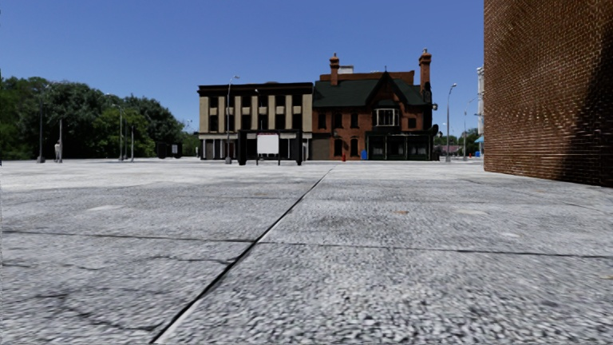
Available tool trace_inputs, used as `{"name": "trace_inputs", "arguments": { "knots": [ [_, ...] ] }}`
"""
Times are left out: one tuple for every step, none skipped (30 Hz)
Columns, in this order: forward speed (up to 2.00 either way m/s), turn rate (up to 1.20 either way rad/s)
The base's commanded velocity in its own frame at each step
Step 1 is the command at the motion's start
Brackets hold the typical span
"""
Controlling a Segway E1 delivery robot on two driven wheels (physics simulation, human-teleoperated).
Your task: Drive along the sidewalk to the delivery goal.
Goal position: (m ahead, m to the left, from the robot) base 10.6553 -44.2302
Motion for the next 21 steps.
{"name": "trace_inputs", "arguments": {
  "knots": [
    [2.0, -0.8],
    [2.0, -0.8],
    [2.0, -0.75],
    [2.0, -0.75],
    [2.0, -0.7],
    [2.0, -0.64],
    [2.0, -0.57],
    [2.0, -0.57],
    [2.0, -0.56],
    [2.0, -0.57],
    [2.0, -0.59],
    [2.0, -0.6],
    [2.0, -0.6],
    [2.0, -0.6],
    [2.0, -0.24],
    [2.0, 0.0],
    [2.0, 0.0],
    [2.0, 0.0],
    [2.0, 0.0],
    [2.0, 0.0],
    [2.0, 0.0]
  ]
}}
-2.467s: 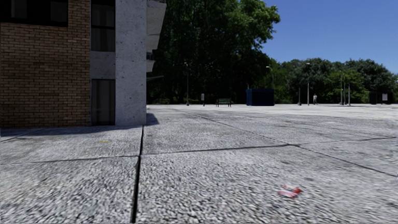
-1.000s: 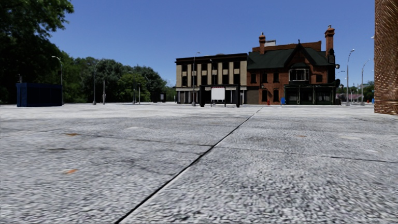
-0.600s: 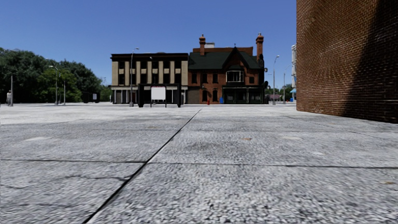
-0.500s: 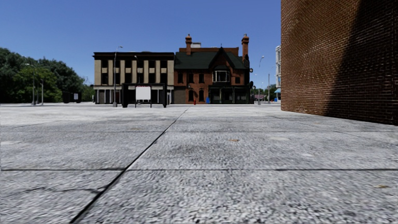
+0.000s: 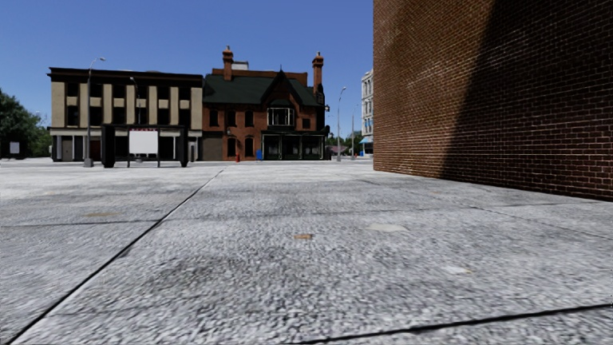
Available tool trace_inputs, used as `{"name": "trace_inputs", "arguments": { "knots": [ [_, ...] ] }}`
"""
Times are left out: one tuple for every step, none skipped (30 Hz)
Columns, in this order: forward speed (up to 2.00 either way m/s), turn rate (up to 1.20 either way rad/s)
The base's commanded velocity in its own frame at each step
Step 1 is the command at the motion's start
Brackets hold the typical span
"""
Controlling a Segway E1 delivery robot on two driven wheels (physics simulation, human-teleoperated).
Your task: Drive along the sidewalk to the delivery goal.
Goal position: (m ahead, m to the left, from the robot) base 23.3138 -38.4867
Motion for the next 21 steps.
{"name": "trace_inputs", "arguments": {
  "knots": [
    [2.0, 0.0],
    [2.0, 0.0],
    [2.0, 0.0],
    [2.0, 0.0],
    [2.0, 0.0],
    [2.0, 0.0],
    [2.0, 0.0],
    [2.0, 0.0],
    [2.0, 0.0],
    [2.0, 0.0],
    [2.0, 0.0],
    [2.0, 0.0],
    [2.0, 0.0],
    [2.0, 0.0],
    [2.0, 0.0],
    [2.0, 0.0],
    [2.0, 0.0],
    [2.0, 0.0],
    [2.0, 0.0],
    [2.0, 0.0],
    [2.0, 0.0]
  ]
}}
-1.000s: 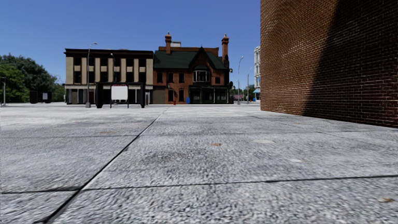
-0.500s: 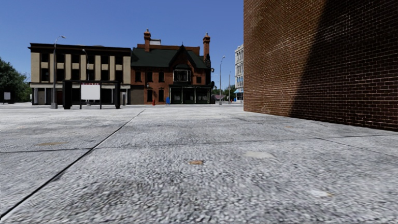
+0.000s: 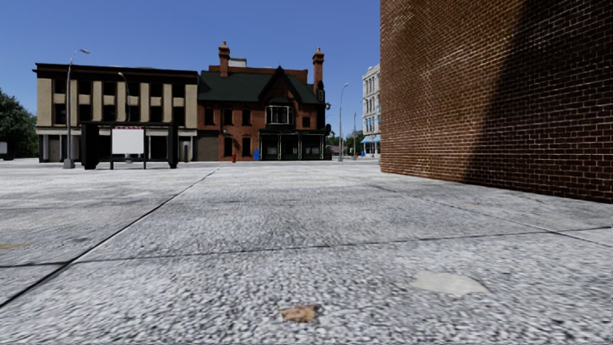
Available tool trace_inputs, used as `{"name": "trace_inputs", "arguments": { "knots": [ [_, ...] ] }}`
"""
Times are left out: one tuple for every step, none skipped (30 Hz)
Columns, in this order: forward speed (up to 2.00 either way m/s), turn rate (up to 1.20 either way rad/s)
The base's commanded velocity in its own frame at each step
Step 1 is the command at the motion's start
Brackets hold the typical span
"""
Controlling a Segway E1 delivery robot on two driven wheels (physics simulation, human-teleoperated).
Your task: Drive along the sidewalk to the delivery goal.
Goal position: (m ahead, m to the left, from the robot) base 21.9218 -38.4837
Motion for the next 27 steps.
{"name": "trace_inputs", "arguments": {
  "knots": [
    [2.0, 0.0],
    [2.0, 0.0],
    [2.0, 0.0],
    [2.0, 0.0],
    [2.0, 0.0],
    [2.0, 0.0],
    [2.0, 0.0],
    [2.0, 0.0],
    [2.0, 0.0],
    [2.0, 0.0],
    [2.0, 0.0],
    [2.0, 0.0],
    [2.0, 0.0],
    [2.0, 0.0],
    [2.0, 0.0],
    [2.0, 0.0],
    [2.0, 0.0],
    [2.0, 0.0],
    [2.0, 0.0],
    [2.0, 0.0],
    [2.0, 0.0],
    [2.0, 0.0],
    [2.0, 0.0],
    [2.0, 0.0],
    [2.0, 0.0],
    [2.0, 0.0],
    [2.0, 0.0]
  ]
}}
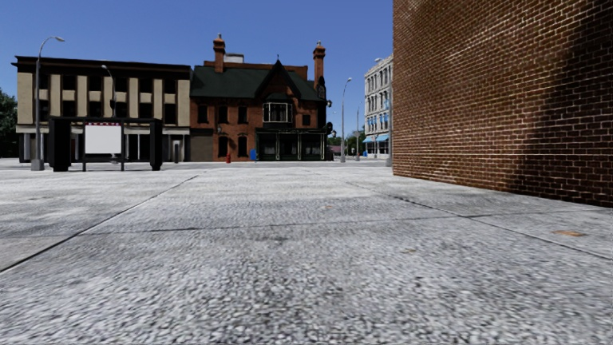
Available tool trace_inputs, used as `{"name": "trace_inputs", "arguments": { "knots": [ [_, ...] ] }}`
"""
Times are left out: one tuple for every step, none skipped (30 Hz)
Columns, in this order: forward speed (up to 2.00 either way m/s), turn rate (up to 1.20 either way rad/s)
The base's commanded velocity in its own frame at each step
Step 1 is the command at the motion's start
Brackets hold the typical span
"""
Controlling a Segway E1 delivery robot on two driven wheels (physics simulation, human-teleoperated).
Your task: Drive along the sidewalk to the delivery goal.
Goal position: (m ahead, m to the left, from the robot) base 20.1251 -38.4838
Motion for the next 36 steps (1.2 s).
{"name": "trace_inputs", "arguments": {
  "knots": [
    [2.0, 0.0],
    [2.0, 0.0],
    [2.0, 0.0],
    [2.0, 0.0],
    [2.0, 0.0],
    [2.0, 0.0],
    [2.0, 0.0],
    [2.0, 0.0],
    [2.0, 0.0],
    [2.0, 0.0],
    [2.0, 0.0],
    [2.0, 0.0],
    [2.0, 0.0],
    [2.0, 0.0],
    [2.0, 0.0],
    [2.0, 0.0],
    [2.0, 0.0],
    [2.0, 0.0],
    [2.0, 0.0],
    [2.0, 0.0],
    [2.0, 0.0],
    [2.0, 0.0],
    [2.0, 0.0],
    [2.0, 0.0],
    [2.0, 0.0],
    [2.0, 0.0],
    [2.0, 0.0],
    [2.0, 0.0],
    [2.0, 0.0],
    [2.0, 0.0],
    [2.0, 0.0],
    [2.0, 0.0],
    [2.0, 0.0],
    [2.0, 0.0],
    [2.0, 0.0],
    [2.0, 0.0]
  ]
}}
